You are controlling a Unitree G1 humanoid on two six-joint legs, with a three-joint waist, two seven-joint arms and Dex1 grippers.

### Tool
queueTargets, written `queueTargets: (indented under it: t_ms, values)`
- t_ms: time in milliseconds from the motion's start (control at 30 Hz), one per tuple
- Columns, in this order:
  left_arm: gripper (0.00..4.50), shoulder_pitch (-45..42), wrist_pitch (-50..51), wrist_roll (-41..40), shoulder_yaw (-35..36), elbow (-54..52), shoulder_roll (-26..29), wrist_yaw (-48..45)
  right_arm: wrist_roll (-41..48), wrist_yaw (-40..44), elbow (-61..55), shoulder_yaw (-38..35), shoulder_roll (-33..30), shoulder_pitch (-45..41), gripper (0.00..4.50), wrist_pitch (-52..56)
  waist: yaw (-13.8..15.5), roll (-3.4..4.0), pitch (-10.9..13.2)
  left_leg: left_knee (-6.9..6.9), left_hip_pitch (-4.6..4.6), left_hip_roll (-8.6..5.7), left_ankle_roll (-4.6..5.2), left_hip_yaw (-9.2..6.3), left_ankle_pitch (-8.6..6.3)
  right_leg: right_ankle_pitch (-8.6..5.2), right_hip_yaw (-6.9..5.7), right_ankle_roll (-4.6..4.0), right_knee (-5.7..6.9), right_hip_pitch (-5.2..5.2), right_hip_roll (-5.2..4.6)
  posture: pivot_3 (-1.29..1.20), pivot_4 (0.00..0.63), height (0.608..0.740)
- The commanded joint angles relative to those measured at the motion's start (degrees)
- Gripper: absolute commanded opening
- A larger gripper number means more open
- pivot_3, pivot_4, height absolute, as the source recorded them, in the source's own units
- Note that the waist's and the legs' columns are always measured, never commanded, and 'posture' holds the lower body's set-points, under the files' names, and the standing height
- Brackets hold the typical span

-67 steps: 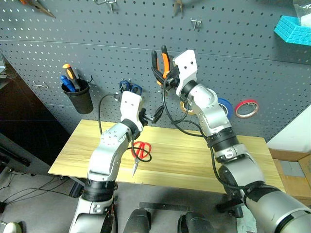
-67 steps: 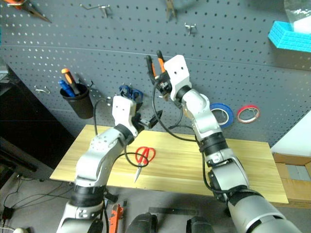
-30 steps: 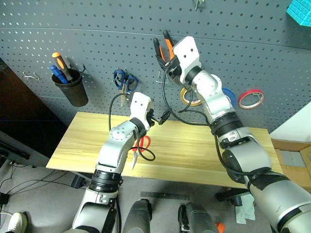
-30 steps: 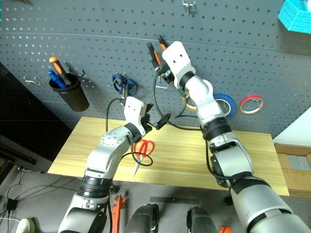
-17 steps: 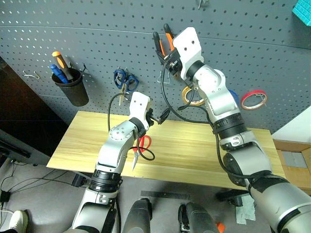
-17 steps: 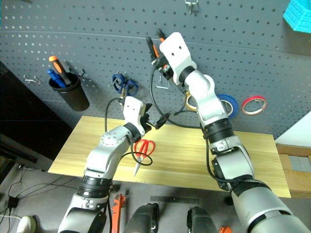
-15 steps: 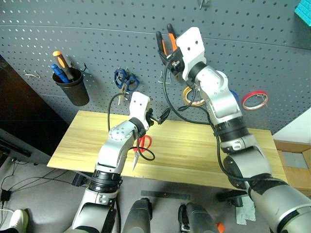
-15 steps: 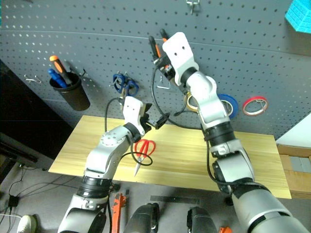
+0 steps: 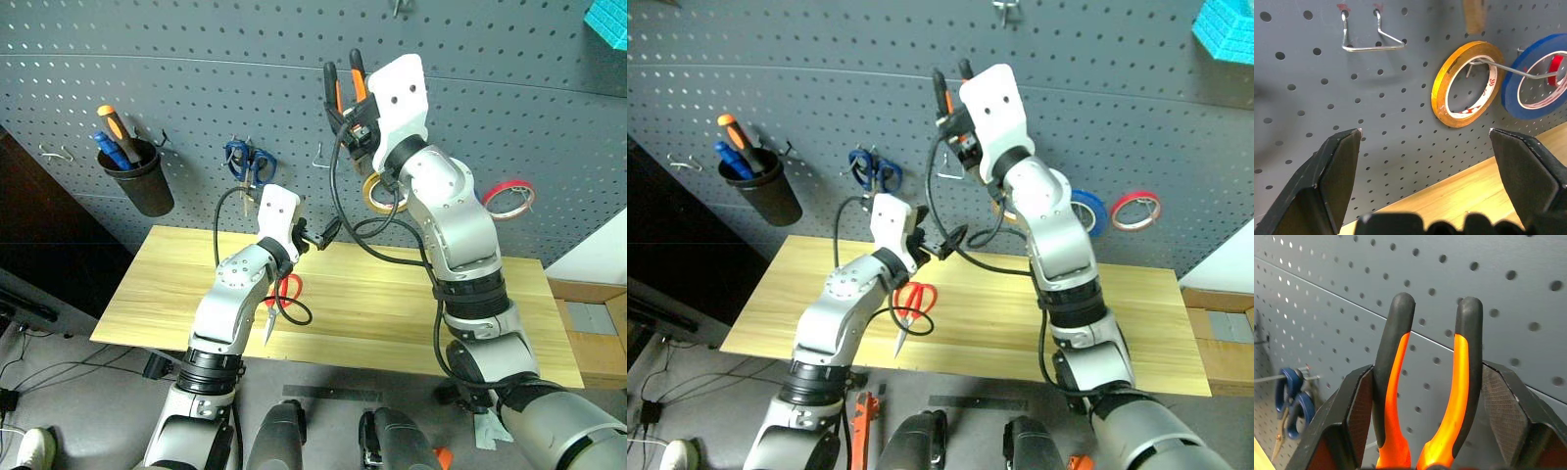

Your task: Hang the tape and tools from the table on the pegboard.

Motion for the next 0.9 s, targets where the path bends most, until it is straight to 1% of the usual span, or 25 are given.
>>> queueTargets:
  t_ms: [33, 200, 433, 633, 900]
  values:
    - [4.50, -0.9, -0.7, 0.0, 1.0, -1.7, 0.2, 0.2, 0.6, -1.3, 0.9, -0.2, 1.4, -2.8, 2.80, -4.7, 0.0, -0.01, 0.0, 0.00, 0.00, 0.00, 0.00, 0.00, 0.00, 0.00, 0.00, 0.00, 0.00, 0.00, 0.00, 0.18, 0.132, 0.740]
    - [4.50, -0.3, -0.2, 0.2, 1.6, -2.7, 1.0, 0.5, 0.6, -1.7, 8.2, 0.2, 3.8, -5.1, 2.80, -12.1, 0.0, -0.01, 0.0, -0.01, 0.01, 0.01, 0.00, 0.01, 0.00, 0.00, 0.00, 0.00, 0.01, 0.00, 0.01, 0.21, 0.135, 0.740]
    - [4.50, 1.9, 1.3, -0.1, 1.7, -5.3, 1.6, 1.0, 0.9, -1.5, 16.8, -1.2, 3.5, -9.0, 2.80, -19.8, 0.2, -0.01, 0.0, -0.02, -0.01, 0.00, 0.00, 0.01, 0.00, 0.00, 0.00, 0.00, -0.01, 0.00, -0.01, 0.22, 0.153, 0.740]
    - [4.50, 1.6, 2.2, -0.4, 2.2, -5.3, 2.3, 0.9, 1.2, -2.3, 22.7, -2.2, 3.6, -11.9, 2.80, -24.4, 0.4, -0.01, 0.0, -0.01, 0.00, 0.01, 0.01, -0.02, 0.00, 0.00, -0.01, 0.00, 0.01, 0.01, 0.00, 0.24, 0.165, 0.740]
    - [4.50, 2.1, 4.3, -0.5, 2.6, -7.5, 3.3, 0.8, 1.0, -5.3, 28.9, -2.9, 5.9, -10.6, 2.80, -32.0, 0.4, -0.01, 0.0, -0.03, 0.00, 0.02, 0.00, -0.02, 0.00, 0.00, -0.01, 0.00, 0.01, 0.00, 0.00, 0.28, 0.177, 0.740]
